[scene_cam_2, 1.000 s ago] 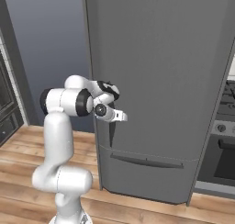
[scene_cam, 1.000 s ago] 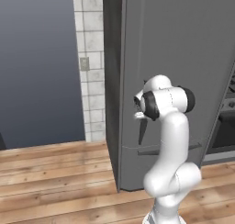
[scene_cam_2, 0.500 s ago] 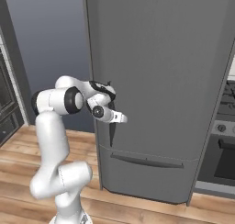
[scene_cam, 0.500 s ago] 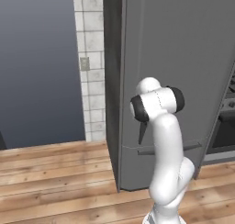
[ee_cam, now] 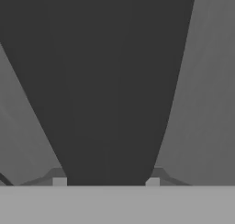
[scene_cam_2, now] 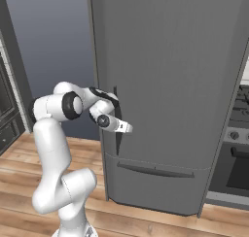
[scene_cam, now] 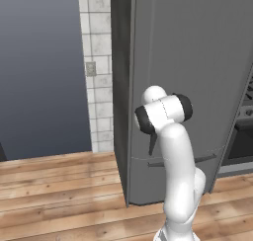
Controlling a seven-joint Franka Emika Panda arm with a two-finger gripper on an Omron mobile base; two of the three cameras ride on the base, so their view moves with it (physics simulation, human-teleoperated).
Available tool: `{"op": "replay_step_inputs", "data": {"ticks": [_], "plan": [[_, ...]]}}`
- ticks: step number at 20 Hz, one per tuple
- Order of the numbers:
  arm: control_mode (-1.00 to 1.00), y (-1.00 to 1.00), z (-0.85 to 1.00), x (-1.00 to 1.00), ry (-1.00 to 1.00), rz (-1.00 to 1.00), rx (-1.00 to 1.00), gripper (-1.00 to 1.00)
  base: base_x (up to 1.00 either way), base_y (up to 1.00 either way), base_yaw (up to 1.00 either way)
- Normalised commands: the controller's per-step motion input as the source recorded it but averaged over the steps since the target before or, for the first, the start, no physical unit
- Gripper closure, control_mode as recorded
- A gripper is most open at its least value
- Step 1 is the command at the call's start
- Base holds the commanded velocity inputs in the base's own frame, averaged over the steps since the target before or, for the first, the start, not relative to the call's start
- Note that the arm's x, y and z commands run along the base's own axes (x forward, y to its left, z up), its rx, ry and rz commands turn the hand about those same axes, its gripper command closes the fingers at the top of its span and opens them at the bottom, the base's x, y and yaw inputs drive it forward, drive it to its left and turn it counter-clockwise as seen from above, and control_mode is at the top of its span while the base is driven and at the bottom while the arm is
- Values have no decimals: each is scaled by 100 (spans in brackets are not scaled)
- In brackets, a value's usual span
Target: Retrieve the banana and tangerine from the fridge and place them into the bowl on the dining table.
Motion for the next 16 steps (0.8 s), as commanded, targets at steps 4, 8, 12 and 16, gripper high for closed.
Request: {"op": "replay_step_inputs", "data": {"ticks": [4,8,12,16], "plan": [[-100,-18,-36,-3,-6,34,22,100,0,0,0],[-100,-16,-25,-20,-2,39,23,100,0,0,0],[-100,-1,-4,-32,-2,43,24,100,0,0,0],[-100,0,0,-64,0,42,21,100,0,0,0]]}}
